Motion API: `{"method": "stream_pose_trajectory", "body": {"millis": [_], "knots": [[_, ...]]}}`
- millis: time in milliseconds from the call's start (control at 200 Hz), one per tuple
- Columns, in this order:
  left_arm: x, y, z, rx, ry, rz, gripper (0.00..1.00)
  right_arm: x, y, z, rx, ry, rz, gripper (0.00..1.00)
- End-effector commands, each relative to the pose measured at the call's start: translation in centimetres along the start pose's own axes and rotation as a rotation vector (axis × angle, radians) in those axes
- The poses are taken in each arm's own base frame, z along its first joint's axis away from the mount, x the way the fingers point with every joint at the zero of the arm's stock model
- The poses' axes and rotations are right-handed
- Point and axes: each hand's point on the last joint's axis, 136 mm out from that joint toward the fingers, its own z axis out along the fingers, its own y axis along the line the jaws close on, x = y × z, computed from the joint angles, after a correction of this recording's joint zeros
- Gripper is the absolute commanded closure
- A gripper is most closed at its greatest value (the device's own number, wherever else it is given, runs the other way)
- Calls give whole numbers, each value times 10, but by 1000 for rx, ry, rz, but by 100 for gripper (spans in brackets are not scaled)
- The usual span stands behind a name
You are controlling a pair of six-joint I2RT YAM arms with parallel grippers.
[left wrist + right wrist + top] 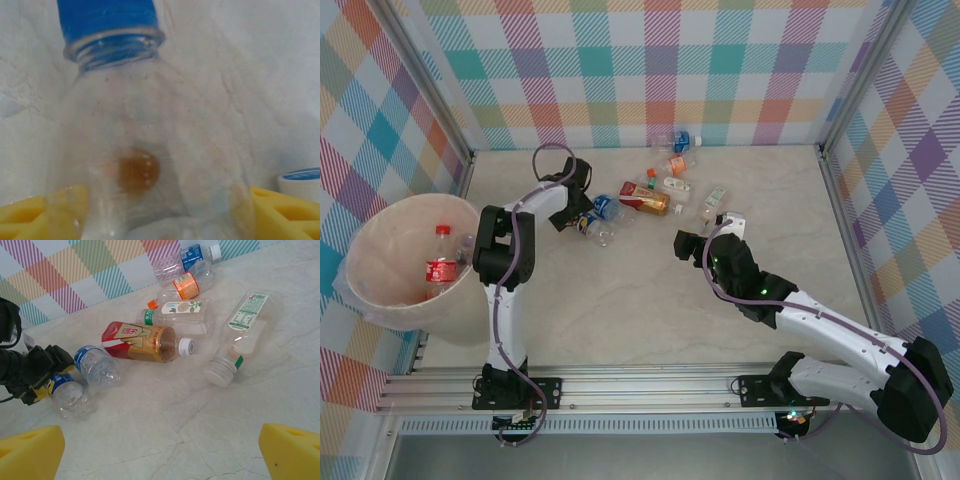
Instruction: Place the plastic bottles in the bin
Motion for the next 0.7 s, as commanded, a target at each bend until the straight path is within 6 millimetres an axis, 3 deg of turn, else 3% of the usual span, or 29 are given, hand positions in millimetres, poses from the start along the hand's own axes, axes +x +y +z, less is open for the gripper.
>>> {"method": "stream_pose_trajectory", "body": {"millis": [0,120,295,545,695], "knots": [[1,7,6,-14,-3,29,34,-3,-4,0,18,-13,4,0],[-2,6,-2,15,-27,45,40,-3,-4,-1,17,-12,5,0],[-13,6,-29,73,-90,65,47,-4,-2,-1,-3,-26,7,0],[-17,5,-66,125,-126,117,49,-8,22,-2,-138,-47,-23,0],[-20,-2,-99,185,-152,152,49,-7,39,-2,-220,-44,-83,0]]}}
